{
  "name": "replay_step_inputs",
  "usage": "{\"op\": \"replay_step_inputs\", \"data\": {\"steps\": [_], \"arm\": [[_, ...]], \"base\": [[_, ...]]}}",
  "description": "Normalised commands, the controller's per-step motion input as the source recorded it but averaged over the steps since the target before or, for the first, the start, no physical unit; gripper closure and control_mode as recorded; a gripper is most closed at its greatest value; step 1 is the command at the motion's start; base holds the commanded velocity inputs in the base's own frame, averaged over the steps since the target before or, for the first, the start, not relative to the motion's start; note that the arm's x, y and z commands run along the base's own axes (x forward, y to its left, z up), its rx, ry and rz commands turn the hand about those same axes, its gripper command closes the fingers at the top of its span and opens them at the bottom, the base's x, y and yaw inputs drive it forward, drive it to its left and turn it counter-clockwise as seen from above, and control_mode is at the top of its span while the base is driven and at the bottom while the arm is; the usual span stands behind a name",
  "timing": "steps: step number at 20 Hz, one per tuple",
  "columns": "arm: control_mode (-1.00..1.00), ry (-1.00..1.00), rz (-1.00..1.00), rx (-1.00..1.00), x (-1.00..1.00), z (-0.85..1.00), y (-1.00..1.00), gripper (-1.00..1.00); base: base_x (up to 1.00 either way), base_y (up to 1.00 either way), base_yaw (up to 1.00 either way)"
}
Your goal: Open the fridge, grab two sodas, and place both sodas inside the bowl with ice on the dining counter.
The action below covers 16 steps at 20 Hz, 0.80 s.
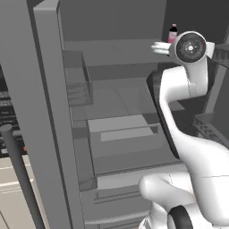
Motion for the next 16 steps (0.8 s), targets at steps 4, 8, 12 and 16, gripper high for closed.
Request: {"op": "replay_step_inputs", "data": {"steps": [4, 8, 12, 16], "arm": [[-1.00, 0.01, -0.03, 0.00, 0.44, 0.00, -0.01, -1.00], [-1.00, 0.02, 0.00, 0.00, 0.48, 0.00, -0.08, -1.00], [-1.00, 0.00, 0.00, 0.00, 0.49, 0.00, -0.20, -1.00], [-1.00, 0.00, 0.00, 0.00, 0.45, 0.00, -0.21, -1.00]], "base": [[0.00, 0.00, 0.00], [0.00, 0.00, 0.00], [0.00, 0.00, 0.00], [0.00, 0.00, 0.00]]}}
